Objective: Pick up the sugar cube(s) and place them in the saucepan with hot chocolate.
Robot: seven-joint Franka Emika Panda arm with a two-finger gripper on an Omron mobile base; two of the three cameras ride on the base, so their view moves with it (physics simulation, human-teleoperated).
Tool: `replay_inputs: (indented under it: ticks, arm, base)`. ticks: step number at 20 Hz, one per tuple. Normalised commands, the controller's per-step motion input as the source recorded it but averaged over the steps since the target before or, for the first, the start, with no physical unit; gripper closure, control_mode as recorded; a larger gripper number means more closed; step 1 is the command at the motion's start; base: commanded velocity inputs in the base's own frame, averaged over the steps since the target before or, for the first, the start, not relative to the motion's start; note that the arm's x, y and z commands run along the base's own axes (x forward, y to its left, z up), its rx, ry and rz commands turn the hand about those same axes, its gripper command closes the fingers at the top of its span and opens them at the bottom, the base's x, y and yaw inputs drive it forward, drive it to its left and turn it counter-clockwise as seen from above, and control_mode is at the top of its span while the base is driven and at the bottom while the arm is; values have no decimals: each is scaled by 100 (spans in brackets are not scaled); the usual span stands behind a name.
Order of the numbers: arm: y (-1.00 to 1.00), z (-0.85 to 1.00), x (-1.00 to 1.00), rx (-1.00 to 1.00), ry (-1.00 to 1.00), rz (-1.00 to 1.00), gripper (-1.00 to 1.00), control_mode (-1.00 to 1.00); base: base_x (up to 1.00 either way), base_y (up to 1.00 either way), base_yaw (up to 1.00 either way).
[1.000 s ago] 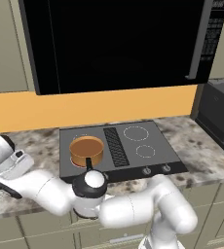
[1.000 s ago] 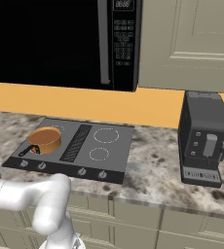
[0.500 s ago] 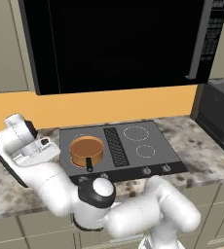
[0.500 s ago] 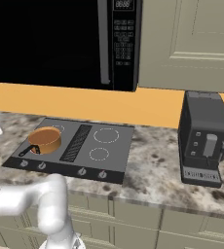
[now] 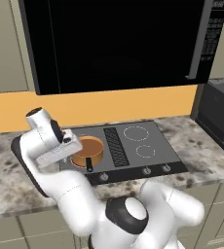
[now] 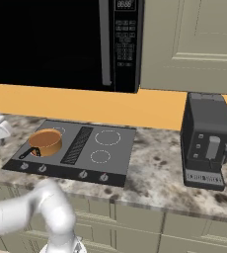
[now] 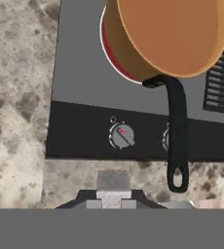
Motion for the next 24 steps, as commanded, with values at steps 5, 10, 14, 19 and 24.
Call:
replay_inputs:
  ticks: [5,10,14,19,24]
  arm:
    - [-53,37,0,0,-51,-10,100,-100]
    - [-68,34,0,0,-50,-4,100,-100]
    - [-66,52,3,3,-28,-2,100,-100]
    - [-69,20,40,14,16,-7,100,-100]
    - [-24,-1,43,7,37,-3,100,-100]
  base:
    - [0,0,0]
    - [0,0,0]
    - [0,0,0]
    - [0,0,0]
    - [0,0,0]
